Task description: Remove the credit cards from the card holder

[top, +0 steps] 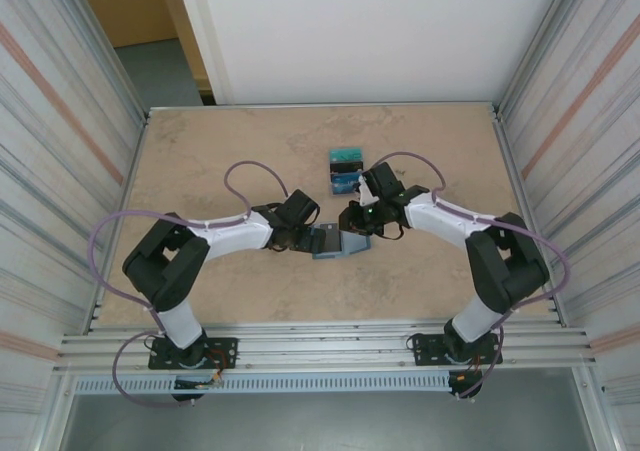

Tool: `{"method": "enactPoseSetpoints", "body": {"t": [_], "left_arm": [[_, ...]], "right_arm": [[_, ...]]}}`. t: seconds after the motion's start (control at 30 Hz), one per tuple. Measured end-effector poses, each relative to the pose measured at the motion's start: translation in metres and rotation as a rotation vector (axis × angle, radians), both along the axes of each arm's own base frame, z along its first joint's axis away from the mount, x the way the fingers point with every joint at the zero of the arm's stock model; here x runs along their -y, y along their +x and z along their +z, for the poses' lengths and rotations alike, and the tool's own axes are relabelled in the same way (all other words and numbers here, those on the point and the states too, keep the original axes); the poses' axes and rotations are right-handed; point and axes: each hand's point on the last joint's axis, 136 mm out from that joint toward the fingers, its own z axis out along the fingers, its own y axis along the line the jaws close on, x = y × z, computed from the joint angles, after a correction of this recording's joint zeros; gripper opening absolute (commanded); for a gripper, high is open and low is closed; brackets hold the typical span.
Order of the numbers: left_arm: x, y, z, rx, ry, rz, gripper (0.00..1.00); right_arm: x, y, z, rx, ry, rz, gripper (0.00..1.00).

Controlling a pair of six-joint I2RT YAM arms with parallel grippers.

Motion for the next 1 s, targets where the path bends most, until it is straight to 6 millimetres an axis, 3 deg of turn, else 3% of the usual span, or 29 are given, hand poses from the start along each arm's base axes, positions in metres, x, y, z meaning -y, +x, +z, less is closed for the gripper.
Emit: {"method": "enactPoseSetpoints", "body": {"t": [0.3,1.0], "left_arm": [[0.001,0.001,0.001,0.004,-0.005,0.000,0.99],[0.001,0.001,0.000,0.001,-0.001,-0.001,0.99]], "right_arm": [[-0.004,0.002,-0.027,-0.064,-0.006,0.010,0.18],[0.001,0.008,-0.047,-0.106,0.055,-0.010,0.17]]}}
